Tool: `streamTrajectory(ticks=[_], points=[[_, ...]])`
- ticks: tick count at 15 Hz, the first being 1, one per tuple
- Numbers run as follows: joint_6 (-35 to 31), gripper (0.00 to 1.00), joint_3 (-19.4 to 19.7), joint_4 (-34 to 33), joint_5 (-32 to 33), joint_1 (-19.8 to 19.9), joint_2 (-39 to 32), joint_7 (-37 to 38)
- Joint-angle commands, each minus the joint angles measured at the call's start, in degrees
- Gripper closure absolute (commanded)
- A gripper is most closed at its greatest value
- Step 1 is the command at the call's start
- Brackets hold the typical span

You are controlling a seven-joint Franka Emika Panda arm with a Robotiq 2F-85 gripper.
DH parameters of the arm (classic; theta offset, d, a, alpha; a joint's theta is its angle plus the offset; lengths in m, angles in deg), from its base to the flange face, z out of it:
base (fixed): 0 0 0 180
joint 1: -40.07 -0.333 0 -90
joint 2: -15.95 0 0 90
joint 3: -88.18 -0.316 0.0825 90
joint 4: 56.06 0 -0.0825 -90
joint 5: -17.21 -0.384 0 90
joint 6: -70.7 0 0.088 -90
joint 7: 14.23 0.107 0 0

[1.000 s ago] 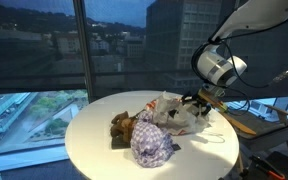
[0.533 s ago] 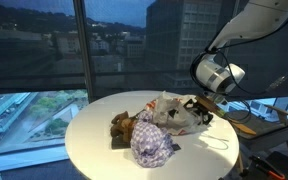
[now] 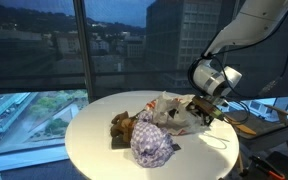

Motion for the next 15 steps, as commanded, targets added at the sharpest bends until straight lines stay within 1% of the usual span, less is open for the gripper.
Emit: streamTrajectory(ticks=[1,2,5,7,10,11,14,15], points=[[-3.4,0.25,0.9,-2.2,2.2,-1.1,-2.3,4.2],[-3.7,0.25,0.8,-2.6,2.5,-1.1,-2.6,4.5],[-4.7,0.51,0.8,-3.2,3.8,-1.3,-3.3,5.6],[-5.8,0.64,0.8,-3.6,4.5,-1.6,-3.6,6.3],[-7.5,0.88,0.7,-3.8,4.9,-2.0,-3.6,6.7],[-8.1,0.95,0.7,-3.9,4.9,-2.2,-3.6,6.8],[-9.5,1.00,0.7,-3.9,4.7,-2.5,-3.6,6.7],[-9.9,0.96,0.7,-3.9,4.7,-2.6,-3.5,6.8]])
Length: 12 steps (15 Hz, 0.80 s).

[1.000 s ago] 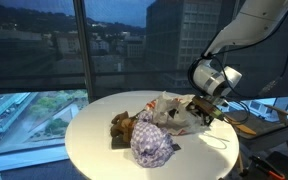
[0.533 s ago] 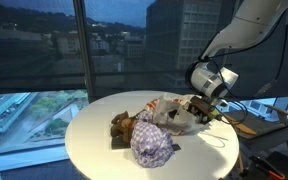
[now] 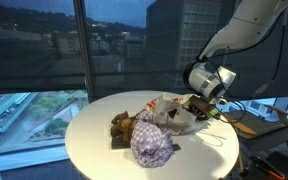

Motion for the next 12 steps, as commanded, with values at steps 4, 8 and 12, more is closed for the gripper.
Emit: streamTrajectory(ticks=[4,8,12], points=[[-6.2,0.96,-0.1,-0.8,-0.6,-1.6,0.7,-0.1],[-11.6,0.98,-1.1,0.5,-1.6,-2.7,3.4,-1.1],[-6.8,0.97,-3.6,2.6,0.3,-1.6,8.7,-5.3]])
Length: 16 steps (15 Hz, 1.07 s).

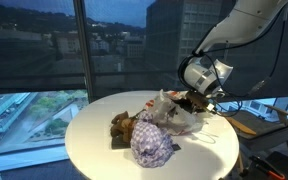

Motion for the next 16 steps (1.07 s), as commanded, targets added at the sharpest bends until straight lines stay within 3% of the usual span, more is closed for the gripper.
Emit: streamTrajectory(ticks=[1,5,9,12,14,16], points=[[5.7,0.97,-1.8,4.3,1.4,0.5,7.5,-4.8],[13.2,0.97,-0.6,13.0,9.1,-1.8,14.0,-0.4],[15.6,0.97,1.7,22.7,25.1,-4.5,20.7,14.7],[9.8,0.97,4.3,29.3,33.8,-7.3,23.5,28.5],[5.8,0.97,6.2,25.9,40.6,-8.1,17.5,37.2],[2.9,0.97,9.9,26.6,47.7,-10.2,16.9,45.5]])
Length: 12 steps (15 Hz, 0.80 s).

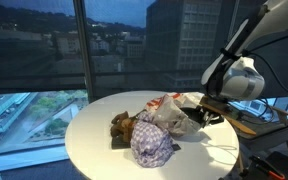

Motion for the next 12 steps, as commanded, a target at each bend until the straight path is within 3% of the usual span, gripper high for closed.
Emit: streamTrajectory(ticks=[1,3,5,8,12], points=[[-6.8,0.97,7.6,-0.2,9.7,-5.5,-3.2,13.6],[-9.9,0.97,15.1,-0.3,9.6,-11.7,-5.3,16.7],[-11.3,0.97,21.6,-0.4,4.6,-18.3,-6.6,15.9],[-6.7,0.97,25.6,-0.6,2.8,-23.3,-2.8,7.3],[-5.3,0.97,29.7,-1.4,-0.7,-29.4,-1.7,3.9]])
